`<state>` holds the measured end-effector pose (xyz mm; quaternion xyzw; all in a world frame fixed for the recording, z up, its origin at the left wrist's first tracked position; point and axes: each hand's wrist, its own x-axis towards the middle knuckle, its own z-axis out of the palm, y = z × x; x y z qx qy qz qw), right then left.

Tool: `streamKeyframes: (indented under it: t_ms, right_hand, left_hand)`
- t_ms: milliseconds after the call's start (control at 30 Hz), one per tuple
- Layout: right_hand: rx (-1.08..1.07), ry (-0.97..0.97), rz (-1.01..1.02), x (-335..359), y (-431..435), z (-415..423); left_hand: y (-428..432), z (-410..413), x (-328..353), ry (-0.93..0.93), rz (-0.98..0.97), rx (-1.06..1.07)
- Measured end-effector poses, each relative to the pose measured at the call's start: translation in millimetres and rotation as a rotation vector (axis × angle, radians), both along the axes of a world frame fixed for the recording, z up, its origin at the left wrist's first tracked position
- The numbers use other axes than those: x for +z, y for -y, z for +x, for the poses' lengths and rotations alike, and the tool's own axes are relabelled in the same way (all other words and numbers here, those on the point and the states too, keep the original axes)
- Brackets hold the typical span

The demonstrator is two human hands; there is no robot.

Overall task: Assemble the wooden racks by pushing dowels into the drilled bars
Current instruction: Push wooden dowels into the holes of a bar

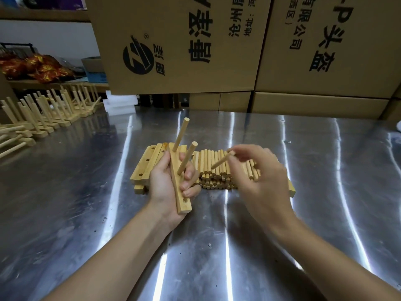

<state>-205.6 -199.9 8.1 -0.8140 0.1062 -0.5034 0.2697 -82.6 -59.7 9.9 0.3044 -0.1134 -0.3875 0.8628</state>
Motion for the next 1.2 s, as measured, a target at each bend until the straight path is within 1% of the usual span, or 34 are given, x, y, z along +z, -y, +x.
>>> streamKeyframes:
  t_ms: [67, 100, 167, 233, 333, 533, 633, 767, 867, 933, 1000, 1200]
  right_hand:
    - [0.3, 0.065, 0.551, 6.6, -6.4, -6.5]
    - [0.377, 0.083, 0.725, 6.8, -8.9, -9.6]
    - [0.434, 0.081, 0.899, 2.0, -10.6, -13.4]
    - [0.482, 0.072, 0.967, -2.1, -11.6, -15.2]
    - [0.516, 0.029, 0.918, -7.2, -10.9, -20.1]
    - [0.478, -0.031, 0.771, -10.1, -11.9, -22.4]
    - [0.496, -0.052, 0.693, -10.5, -13.8, -23.4]
    - [0.511, -0.129, 0.506, -11.4, -16.6, -24.3]
    - [0.527, -0.272, 0.353, -16.9, -20.0, -23.5]
    - [0.541, -0.343, 0.307, -19.0, -23.0, -23.9]
    - [0.542, -0.36, 0.264, -19.0, -25.3, -26.7]
    - [0.454, -0.434, 0.023, -18.4, -30.1, -31.8]
  left_hand:
    - [0.9, -2.0, 0.5, -0.015, 0.009, -0.031]
    - [1.2, -2.9, 0.5, -0.019, 0.021, -0.042]
    - [1.6, -4.2, 0.8, -0.025, 0.045, -0.054]
    - [1.8, -4.4, 2.2, -0.028, 0.051, -0.064]
    - [2.4, -5.1, 4.1, -0.043, 0.04, -0.089]
    - [-0.5, -2.6, 1.0, -0.046, 0.032, -0.079]
    - [-2.0, -0.4, 0.2, -0.037, 0.038, -0.072]
    - [-2.3, 0.2, -0.6, 0.007, 0.052, -0.048]
    - [-1.3, -2.3, -1.3, 0.085, 0.091, -0.048]
    - [-1.3, -2.6, -0.5, 0.122, 0.114, -0.046]
    - [-1.8, -2.1, 0.4, 0.133, 0.13, -0.036]
    - [-2.7, -5.7, -0.3, 0.143, 0.18, -0.032]
